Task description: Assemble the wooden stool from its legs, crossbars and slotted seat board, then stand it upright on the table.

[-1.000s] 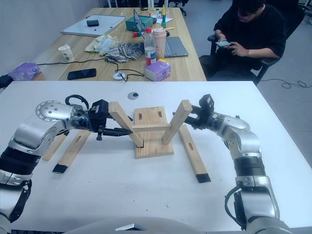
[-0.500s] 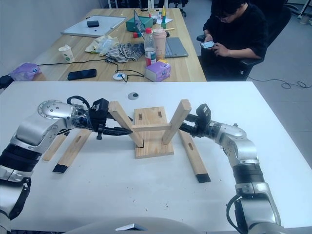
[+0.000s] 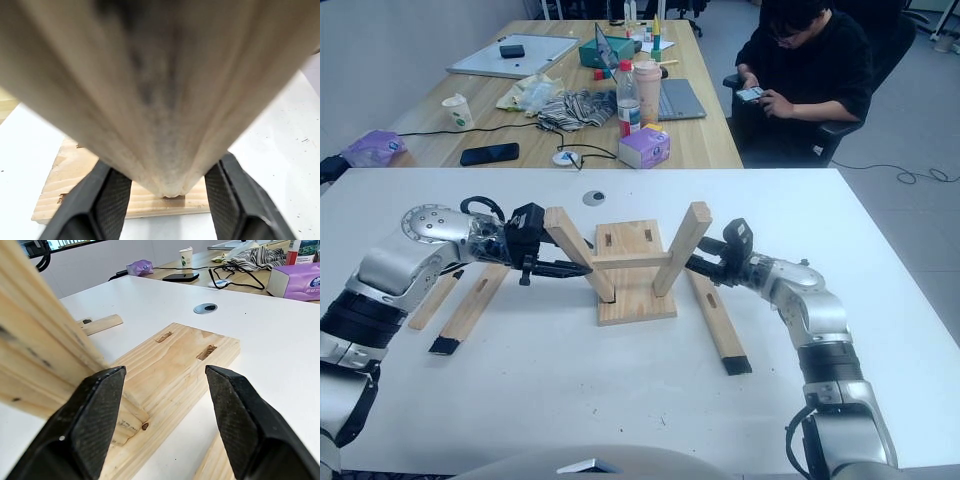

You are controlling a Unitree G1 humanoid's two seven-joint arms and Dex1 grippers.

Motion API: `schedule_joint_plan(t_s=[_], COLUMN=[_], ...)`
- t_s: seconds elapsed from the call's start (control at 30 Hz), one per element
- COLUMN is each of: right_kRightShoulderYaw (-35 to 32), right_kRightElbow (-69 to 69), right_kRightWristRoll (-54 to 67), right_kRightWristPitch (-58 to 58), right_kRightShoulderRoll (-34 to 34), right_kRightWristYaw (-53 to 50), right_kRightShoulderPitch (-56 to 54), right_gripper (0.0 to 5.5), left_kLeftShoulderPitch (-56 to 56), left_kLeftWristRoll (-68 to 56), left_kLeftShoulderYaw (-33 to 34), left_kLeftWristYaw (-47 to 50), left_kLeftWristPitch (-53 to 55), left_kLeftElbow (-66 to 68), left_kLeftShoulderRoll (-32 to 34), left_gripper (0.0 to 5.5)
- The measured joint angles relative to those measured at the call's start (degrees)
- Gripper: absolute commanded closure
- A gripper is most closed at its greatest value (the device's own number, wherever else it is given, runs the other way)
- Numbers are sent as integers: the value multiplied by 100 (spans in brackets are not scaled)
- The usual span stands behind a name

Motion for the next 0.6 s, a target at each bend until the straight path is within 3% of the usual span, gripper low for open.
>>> schedule_joint_plan(t_s=[0.33,0.4,0.47,0.53,0.6], right_kRightShoulderYaw=[-92,-96,-181,-346,-508], right_kRightElbow=[-159,-161,-230,-266,-300], right_kRightWristRoll=[9,9,24,85,125], right_kRightWristPitch=[70,82,87,121,2], right_kRightShoulderRoll=[-15,-22,-45,-22,-16], right_kRightWristYaw=[-40,-36,-43,-169,-266], right_kRightShoulderPitch=[217,212,219,167,196], right_gripper=[255,255,255,255,255], left_kLeftShoulderPitch=[104,186,1302,1778,1943], left_kLeftWristRoll=[0,66,499,27,-80], left_kLeftShoulderYaw=[-29,-88,-816,-515,-41], left_kLeftWristYaw=[182,256,330,128,16], left_kLeftWristPitch=[-129,-224,439,1155,1600], left_kLeftElbow=[-69,-54,478,-118,-409], left_kLeftShoulderRoll=[-44,-59,-219,-21,598], left_gripper=[347,294,263,236,197])
